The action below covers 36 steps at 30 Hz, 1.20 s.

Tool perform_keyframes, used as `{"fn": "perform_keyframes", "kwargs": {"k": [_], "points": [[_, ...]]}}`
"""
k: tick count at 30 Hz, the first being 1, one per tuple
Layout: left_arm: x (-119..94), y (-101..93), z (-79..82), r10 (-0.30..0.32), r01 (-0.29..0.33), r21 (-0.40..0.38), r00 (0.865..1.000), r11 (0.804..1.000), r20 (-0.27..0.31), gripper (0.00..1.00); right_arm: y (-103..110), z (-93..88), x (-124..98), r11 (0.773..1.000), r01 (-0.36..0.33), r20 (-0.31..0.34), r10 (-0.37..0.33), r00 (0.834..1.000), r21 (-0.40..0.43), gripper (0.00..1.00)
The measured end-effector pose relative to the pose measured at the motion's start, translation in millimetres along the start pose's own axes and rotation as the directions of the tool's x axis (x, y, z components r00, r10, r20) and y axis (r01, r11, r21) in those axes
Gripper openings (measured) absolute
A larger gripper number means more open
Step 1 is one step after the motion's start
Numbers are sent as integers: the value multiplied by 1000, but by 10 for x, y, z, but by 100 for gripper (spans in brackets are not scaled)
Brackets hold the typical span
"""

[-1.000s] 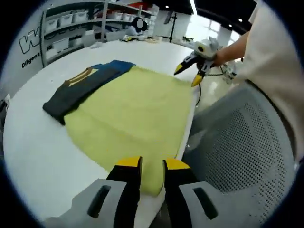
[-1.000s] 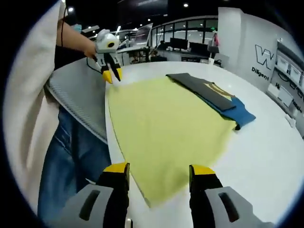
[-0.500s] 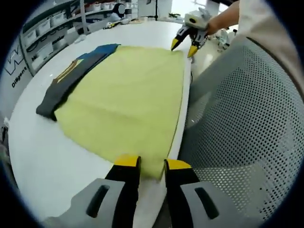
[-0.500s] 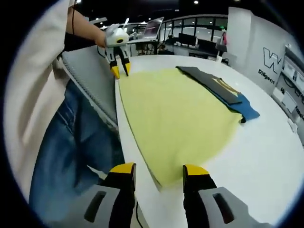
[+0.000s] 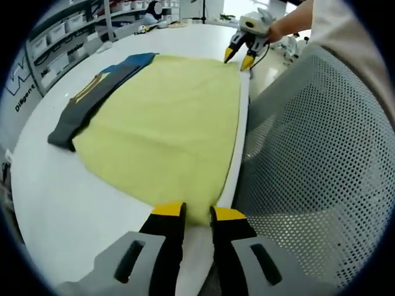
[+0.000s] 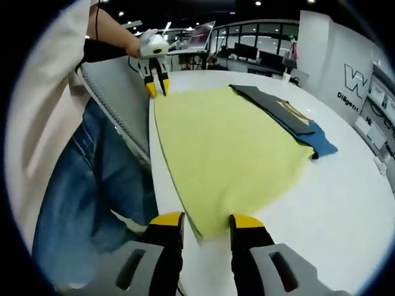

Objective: Fold the garment on the visible template until the final outline fits inside the template.

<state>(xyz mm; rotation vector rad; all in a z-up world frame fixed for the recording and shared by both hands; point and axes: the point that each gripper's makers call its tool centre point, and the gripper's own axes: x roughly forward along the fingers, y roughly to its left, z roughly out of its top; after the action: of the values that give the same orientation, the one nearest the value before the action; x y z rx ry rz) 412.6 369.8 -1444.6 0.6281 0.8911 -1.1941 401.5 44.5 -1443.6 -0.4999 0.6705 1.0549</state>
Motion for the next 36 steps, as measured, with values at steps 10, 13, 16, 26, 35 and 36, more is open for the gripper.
{"fn": "perform_keyframes", "kwargs": {"k": [10,13,16,26,35,36], "points": [[-5,-2,-19,7,-7,-41,1000,999,5,2,-28,-33,-17,1000,3,-15,-4,1000,-24,2],[-15,-15,-12,6,-6,-44,1000,999,1,1,-19,-28,-25,1000,-4,-19,4,1000,-23,0],[-61,-70,4,-12,12,-43,1000,999,-4,1,18,-8,-58,999,-28,-26,28,999,-20,0],[-340,-129,113,-83,83,-47,997,995,-5,1,175,125,-232,990,-138,-21,137,990,-34,0],[-693,72,371,-111,112,-63,994,992,23,1,82,478,-465,976,-217,7,217,976,-8,0],[-741,117,429,-109,111,-66,994,992,32,1,46,507,-486,976,-218,8,218,976,-9,0]]}}
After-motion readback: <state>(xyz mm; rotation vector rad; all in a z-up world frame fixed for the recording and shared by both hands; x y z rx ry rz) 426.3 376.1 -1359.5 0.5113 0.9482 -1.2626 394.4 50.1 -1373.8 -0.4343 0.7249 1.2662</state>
